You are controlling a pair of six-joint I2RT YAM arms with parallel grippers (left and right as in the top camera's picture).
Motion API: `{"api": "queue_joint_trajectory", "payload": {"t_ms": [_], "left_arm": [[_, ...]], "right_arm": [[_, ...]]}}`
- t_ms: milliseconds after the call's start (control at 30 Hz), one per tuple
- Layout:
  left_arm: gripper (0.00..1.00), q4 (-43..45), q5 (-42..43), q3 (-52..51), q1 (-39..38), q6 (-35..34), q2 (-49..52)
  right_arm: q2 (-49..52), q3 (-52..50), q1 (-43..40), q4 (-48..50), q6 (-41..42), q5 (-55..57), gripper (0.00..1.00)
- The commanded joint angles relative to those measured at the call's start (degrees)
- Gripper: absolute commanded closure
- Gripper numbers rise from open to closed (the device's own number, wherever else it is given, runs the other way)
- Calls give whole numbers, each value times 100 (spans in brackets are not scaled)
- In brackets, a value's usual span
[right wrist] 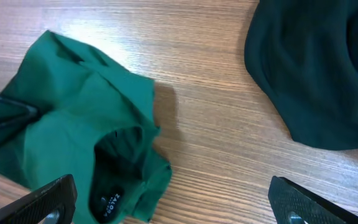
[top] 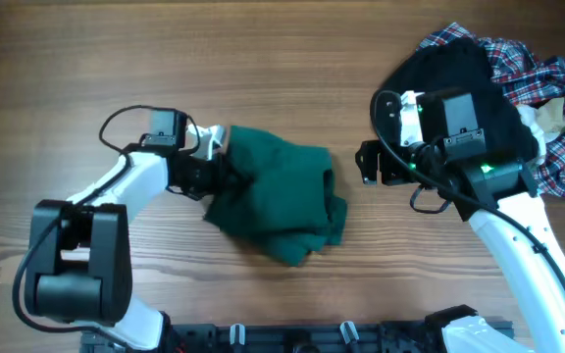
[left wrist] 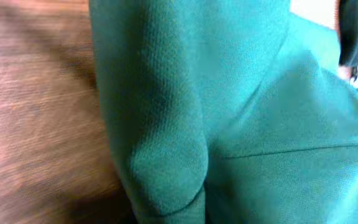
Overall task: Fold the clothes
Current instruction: 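Carry the folded garment to the table's upper left and place it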
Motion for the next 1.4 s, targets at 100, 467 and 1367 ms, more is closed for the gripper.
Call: {"api": "queue_joint_trajectory", "payload": {"t_ms": [100, 467, 1367], "left_arm": [[96, 1556, -540, -24, -131, -1711, 70], [96, 3604, -4695, -24, 1054, -4026, 70], [96, 3543, -4398, -24, 2490, -5654, 72]], "right_arm": [[-79, 133, -13, 35, -68, -118, 0], [-24, 133, -13, -68, -50, -664, 0], [-24, 133, -13, 61, 50, -1016, 0]]}}
